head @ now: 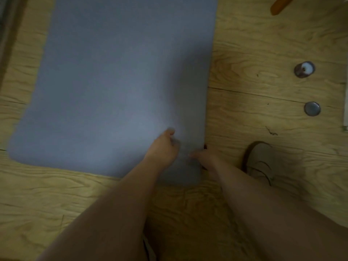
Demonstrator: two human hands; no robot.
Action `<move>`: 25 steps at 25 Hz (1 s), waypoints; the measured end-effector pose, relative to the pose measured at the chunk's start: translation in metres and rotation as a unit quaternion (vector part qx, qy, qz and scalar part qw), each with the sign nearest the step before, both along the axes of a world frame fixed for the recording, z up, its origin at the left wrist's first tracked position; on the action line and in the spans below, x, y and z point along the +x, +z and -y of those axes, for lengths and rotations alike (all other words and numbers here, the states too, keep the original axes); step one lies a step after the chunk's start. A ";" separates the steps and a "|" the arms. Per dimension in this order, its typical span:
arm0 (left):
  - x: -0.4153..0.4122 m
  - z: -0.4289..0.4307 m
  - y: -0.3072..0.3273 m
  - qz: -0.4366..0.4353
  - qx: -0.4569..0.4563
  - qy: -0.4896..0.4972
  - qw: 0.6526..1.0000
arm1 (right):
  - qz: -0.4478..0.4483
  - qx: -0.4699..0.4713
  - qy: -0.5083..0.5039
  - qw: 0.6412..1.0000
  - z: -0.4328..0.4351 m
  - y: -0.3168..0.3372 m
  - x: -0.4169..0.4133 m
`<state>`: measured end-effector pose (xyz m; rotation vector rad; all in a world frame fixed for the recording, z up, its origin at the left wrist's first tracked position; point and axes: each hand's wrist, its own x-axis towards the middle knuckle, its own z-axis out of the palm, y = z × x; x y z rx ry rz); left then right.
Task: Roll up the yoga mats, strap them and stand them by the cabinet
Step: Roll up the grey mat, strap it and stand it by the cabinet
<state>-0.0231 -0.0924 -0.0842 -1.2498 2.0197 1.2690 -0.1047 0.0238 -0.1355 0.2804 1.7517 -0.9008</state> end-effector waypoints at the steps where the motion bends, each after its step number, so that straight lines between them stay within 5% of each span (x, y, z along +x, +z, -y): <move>1: -0.001 0.001 0.003 -0.002 -0.004 -0.001 1.000 | -0.035 -0.024 0.012 0.999 0.002 0.005 0.000; 8: -0.018 0.004 0.101 -0.059 -0.071 -0.012 0.996 | -0.250 -0.149 0.090 0.953 0.024 0.128 -0.021; 14: -0.032 -0.026 0.260 -0.198 -0.142 -0.098 0.965 | -0.401 -0.153 0.218 0.877 -0.005 0.326 -0.070; 20: -0.017 -0.079 0.444 -0.311 -0.316 -0.190 0.876 | -0.522 -0.127 0.424 0.729 -0.070 0.538 -0.049; 25: 0.019 -0.124 0.542 -0.334 -0.438 -0.293 0.781 | -0.614 -0.047 0.526 0.587 -0.135 0.638 0.009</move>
